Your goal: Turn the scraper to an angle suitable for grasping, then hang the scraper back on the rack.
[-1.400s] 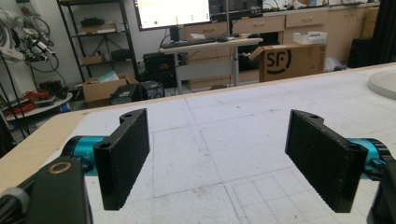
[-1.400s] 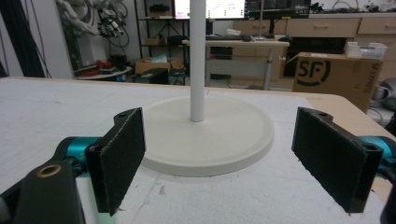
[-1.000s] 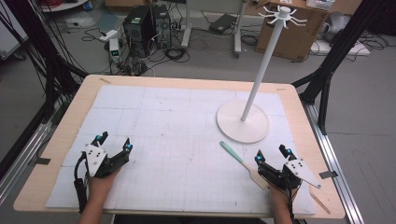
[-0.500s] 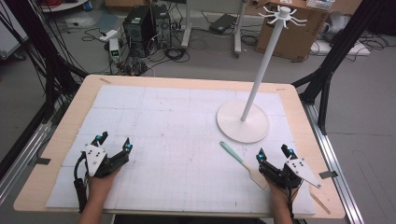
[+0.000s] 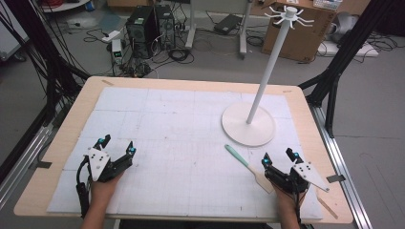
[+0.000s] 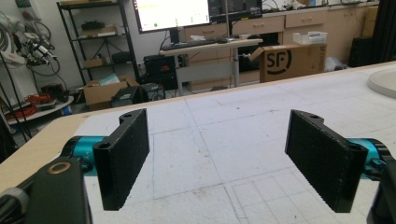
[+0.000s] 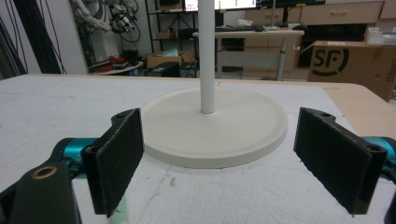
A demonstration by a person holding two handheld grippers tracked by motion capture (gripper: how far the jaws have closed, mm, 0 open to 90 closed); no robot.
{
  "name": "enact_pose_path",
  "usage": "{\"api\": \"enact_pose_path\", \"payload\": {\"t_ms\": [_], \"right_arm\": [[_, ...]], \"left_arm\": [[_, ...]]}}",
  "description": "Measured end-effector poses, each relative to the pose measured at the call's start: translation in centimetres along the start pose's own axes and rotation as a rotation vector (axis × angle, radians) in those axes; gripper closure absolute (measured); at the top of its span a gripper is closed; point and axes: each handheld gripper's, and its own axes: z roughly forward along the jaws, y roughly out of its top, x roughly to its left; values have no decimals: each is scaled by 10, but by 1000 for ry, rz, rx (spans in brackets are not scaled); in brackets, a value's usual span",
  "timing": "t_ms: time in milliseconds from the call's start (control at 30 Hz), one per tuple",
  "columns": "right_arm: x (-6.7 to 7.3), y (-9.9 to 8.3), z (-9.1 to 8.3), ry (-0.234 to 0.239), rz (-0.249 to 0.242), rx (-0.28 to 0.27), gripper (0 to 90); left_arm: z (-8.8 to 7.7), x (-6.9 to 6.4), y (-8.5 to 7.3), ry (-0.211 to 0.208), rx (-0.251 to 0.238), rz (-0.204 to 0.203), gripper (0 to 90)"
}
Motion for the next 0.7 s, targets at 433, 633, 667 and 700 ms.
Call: {"api": "enact_pose_path", "payload": {"t_ms": [433, 633, 667, 700], "right_arm": [[1, 0, 1, -7, -11, 11, 156], [0, 0, 2, 5, 0, 19, 167], [0, 0, 3, 2, -3, 20, 166], [0, 0, 2, 3, 1, 24, 166]], "left_arm": [[0, -1, 0, -3, -3, 4, 224], [1, 0, 0, -1, 4, -2, 228], [1, 1, 0, -1, 7, -3, 230], [1, 1, 0, -1, 7, -5, 231]]}}
